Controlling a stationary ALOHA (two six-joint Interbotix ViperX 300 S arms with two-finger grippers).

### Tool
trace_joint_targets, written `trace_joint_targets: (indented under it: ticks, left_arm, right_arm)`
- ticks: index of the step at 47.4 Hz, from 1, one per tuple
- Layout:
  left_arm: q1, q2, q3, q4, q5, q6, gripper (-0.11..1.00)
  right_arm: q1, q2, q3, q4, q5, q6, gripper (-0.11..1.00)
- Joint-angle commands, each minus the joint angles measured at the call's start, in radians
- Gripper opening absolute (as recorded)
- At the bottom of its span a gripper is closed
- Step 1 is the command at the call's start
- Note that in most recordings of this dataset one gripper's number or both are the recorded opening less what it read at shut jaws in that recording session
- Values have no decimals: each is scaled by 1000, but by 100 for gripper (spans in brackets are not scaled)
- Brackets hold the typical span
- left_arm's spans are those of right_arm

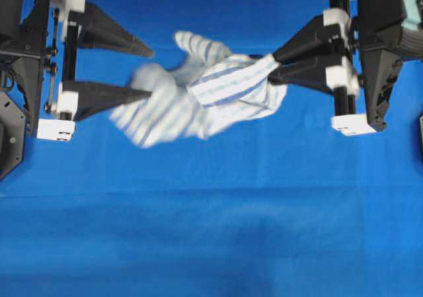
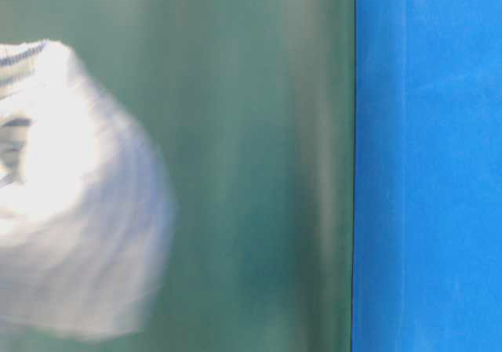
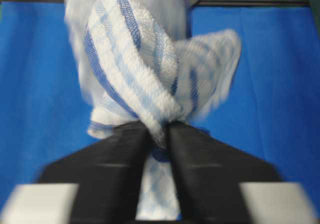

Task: Lift the towel with both arms.
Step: 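Open both grippers, releasing the towel onto the table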

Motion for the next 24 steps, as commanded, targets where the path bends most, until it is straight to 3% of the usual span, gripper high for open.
trace_joint_targets:
  ticks: [1,5,8,24]
  left_arm:
    - [0,-9,-21,3,-11,0,72]
    - [0,-9,-20,3,-8,0,89]
    - [0,-8,-18,3,-5,0,90]
    - [-23,43,58,2,-46,-5,89]
  right_arm:
    - [-2,-6,-20,-3,-8,2,36]
    - [-2,-5,-15,-15,-6,3,59]
    - [-2,-5,-11,-21,-6,5,69]
    - [-2,9,107,-18,-29,32,67]
